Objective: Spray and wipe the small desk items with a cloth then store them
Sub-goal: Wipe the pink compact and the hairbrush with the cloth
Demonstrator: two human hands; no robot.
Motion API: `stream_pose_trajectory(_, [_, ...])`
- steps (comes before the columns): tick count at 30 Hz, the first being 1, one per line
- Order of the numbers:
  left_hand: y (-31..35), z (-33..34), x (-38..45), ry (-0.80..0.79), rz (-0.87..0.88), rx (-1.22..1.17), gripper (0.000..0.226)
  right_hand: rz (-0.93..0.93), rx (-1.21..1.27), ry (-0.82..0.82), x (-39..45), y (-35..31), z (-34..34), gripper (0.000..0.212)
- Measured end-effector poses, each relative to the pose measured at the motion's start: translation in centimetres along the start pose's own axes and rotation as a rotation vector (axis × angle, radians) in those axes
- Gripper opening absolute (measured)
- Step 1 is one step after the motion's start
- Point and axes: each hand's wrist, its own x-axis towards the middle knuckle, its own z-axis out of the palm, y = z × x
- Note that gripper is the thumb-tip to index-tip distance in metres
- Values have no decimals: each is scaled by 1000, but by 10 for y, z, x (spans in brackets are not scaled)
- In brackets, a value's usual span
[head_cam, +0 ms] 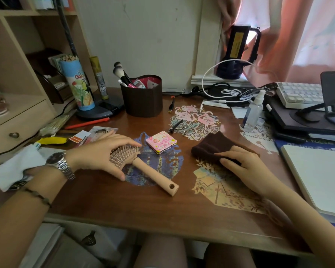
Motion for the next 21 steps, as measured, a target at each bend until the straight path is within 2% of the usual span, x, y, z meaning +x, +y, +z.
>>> stream_pose_trajectory(3, [-5, -3, 3, -70, 1, 69, 88, 11, -2, -3, 0, 0, 0, 28])
stream_pose_trajectory(12, [-6, -2, 13, 33, 26, 53, 73, 53, 27, 39, -2, -4, -2, 26])
stream_pose_trajectory(21, [69, 36, 25, 223, 26, 40, 77, 49, 48, 81, -5, -4, -20, 23])
